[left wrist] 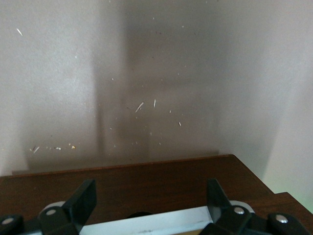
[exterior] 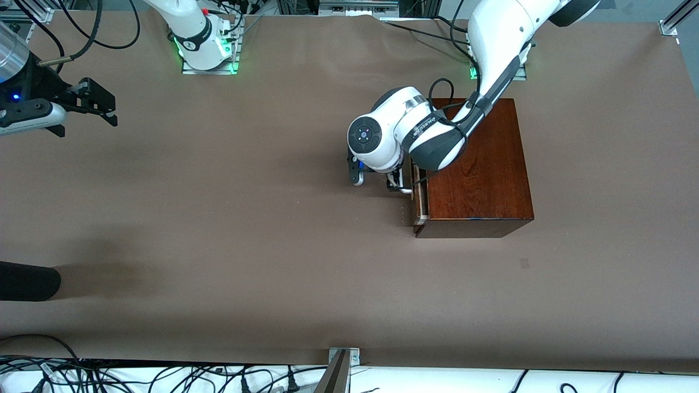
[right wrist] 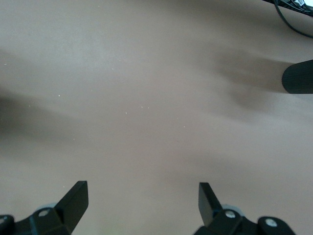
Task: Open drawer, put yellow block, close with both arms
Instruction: 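Push the drawer shut into the box with the left gripper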
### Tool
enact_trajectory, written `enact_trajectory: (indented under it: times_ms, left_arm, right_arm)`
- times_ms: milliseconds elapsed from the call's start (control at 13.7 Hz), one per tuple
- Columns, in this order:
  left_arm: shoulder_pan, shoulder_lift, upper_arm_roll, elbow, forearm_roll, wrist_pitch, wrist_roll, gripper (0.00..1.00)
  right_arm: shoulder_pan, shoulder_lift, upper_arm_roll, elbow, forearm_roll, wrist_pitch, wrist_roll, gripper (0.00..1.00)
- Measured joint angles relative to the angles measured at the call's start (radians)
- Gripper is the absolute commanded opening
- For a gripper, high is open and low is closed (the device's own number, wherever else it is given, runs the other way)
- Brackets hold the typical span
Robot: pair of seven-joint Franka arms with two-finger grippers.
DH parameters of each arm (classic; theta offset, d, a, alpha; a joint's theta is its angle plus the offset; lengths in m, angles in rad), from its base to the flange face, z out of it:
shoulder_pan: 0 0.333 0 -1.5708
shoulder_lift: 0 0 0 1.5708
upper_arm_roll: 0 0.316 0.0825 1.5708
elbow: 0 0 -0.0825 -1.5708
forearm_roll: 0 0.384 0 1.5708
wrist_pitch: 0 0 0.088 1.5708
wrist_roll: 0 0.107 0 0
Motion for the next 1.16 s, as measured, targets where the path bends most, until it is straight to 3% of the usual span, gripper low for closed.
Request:
enact_trajectory:
  times_ms: [1165]
  left_arm:
    - [0.019, -0.008, 0.006, -0.005, 0.000, -0.057, 0.001, 1.00]
  right_arm:
    - [-0.001, 0.001, -0.002, 0.000, 0.000, 0.000, 0.000, 1.00]
